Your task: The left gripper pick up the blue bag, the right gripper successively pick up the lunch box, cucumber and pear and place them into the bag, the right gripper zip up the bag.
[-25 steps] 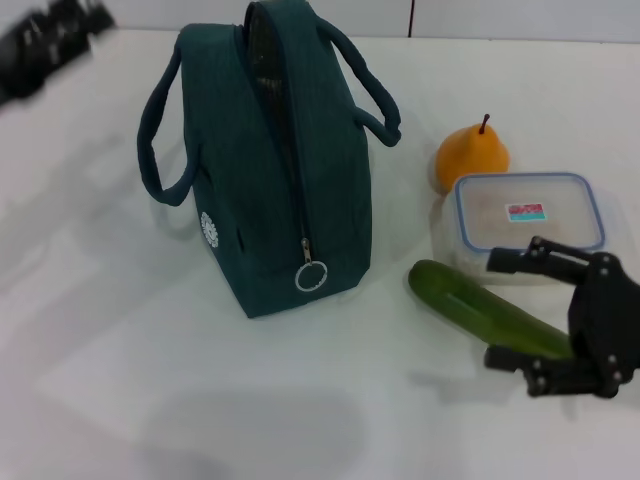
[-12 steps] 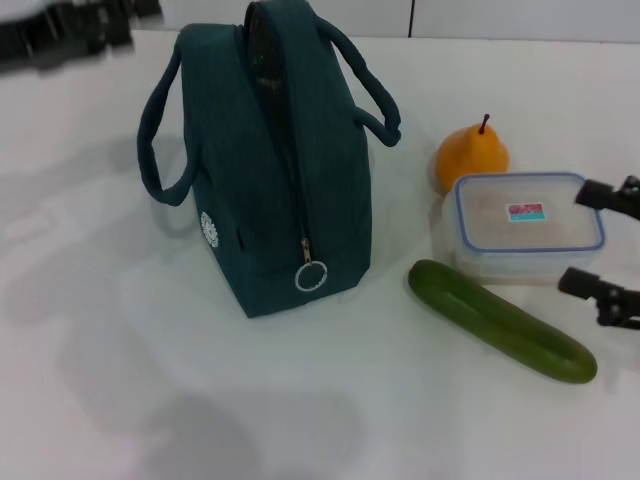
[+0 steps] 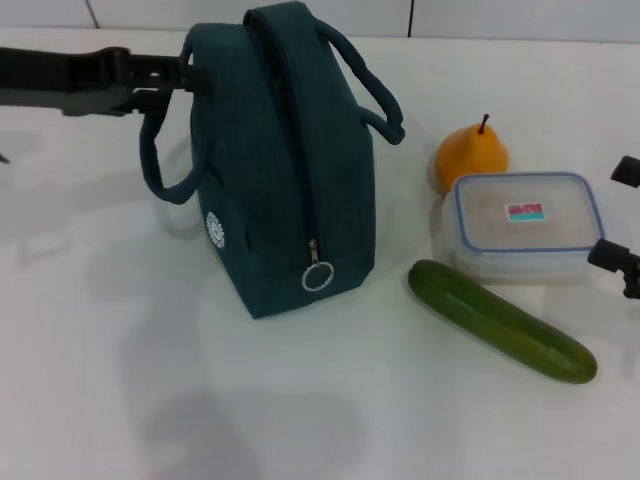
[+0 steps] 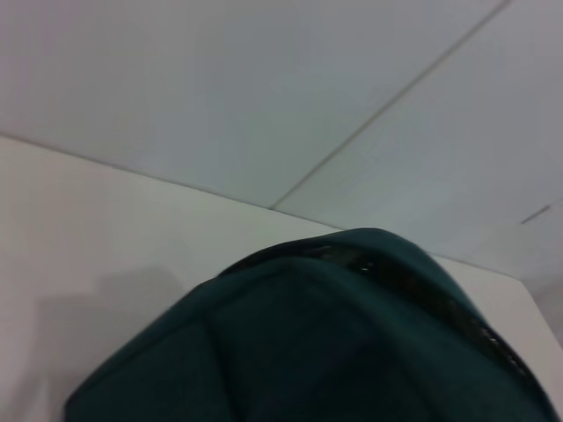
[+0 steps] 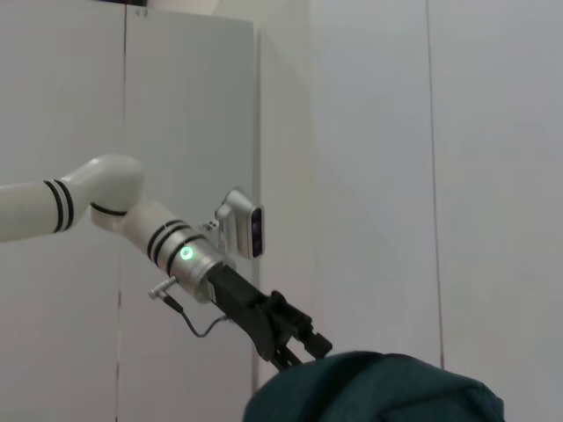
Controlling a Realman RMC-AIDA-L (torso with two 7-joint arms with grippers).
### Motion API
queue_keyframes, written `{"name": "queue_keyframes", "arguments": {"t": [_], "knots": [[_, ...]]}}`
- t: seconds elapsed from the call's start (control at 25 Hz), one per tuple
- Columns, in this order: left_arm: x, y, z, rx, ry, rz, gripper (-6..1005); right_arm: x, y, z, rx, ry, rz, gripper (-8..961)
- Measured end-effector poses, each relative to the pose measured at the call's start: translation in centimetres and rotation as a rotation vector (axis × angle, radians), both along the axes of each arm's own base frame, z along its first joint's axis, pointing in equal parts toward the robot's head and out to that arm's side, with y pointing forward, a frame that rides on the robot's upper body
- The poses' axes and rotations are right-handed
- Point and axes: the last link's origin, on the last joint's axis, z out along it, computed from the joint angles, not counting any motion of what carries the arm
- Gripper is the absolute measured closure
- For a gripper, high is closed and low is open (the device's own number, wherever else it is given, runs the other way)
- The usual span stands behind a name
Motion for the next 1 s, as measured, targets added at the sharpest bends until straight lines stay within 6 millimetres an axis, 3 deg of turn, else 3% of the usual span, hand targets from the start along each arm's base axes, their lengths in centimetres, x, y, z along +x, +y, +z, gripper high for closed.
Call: {"name": "queue_keyframes", "arguments": {"t": [0.28, 0.8, 1.0], "knots": [[1.8, 0.1, 0.3, 0.007, -0.065, -0.042, 124, 0.1, 0.3, -0.1, 0.012, -0.012, -0.013, 94], [0.7, 0.2, -2.0, -0.051, 0.045, 0.025, 124, 0.3, 0.6, -0.6, 0.022, -0.017, -0.039, 97], [0.8, -0.1, -2.6, -0.034, 0.029, -0.038, 189, 0.2, 0.5, -0.8, 0.02, -0.012, -0.041, 98]]}}
